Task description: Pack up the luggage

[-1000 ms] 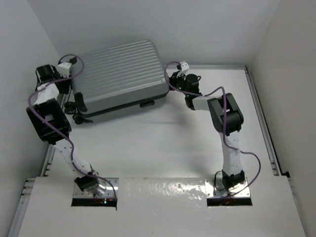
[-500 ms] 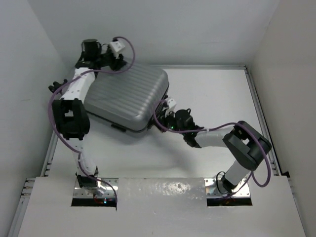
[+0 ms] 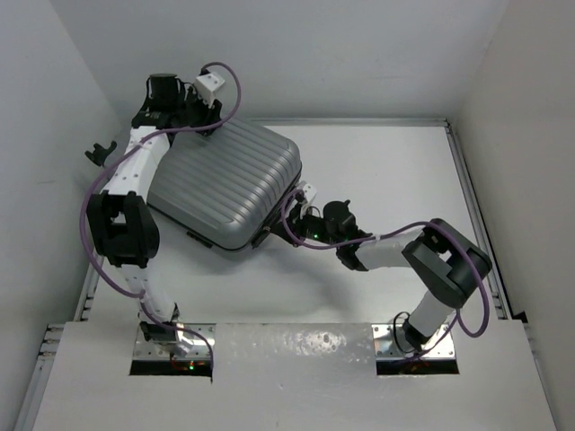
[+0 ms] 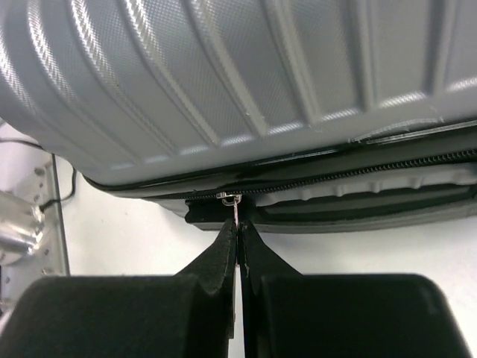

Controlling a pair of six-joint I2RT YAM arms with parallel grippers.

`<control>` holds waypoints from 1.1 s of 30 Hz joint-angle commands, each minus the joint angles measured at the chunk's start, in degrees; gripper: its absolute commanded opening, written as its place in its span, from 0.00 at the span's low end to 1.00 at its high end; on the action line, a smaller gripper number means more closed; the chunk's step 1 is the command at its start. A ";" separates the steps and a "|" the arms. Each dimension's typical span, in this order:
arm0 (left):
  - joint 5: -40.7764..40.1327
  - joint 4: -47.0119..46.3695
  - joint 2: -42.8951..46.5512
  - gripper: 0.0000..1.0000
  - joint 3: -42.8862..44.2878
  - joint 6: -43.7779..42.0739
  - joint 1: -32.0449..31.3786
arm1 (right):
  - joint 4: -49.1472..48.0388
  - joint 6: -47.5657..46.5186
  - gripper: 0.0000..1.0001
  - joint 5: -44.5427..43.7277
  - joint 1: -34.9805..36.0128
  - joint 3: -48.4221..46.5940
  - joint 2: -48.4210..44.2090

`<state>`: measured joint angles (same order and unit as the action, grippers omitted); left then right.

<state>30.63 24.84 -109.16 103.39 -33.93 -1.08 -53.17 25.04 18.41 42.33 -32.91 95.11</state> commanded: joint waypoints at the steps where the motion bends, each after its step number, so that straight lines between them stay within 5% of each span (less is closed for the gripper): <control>1: -3.38 6.52 3.51 0.40 -2.59 -1.14 -0.68 | 0.16 -5.60 0.00 5.39 -1.10 -3.13 1.39; 22: -6.46 7.33 3.26 0.39 -2.23 -1.40 -0.41 | 5.95 -11.05 0.04 10.33 -0.58 -12.61 10.62; 33: -5.15 10.13 3.78 0.38 -2.75 -5.26 -0.41 | 18.37 -10.47 0.00 -0.73 -4.25 -15.97 10.10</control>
<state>26.02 29.23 -106.41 101.82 -36.23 -1.52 -39.24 14.41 29.41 41.04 -47.75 104.31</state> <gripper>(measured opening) 0.379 0.002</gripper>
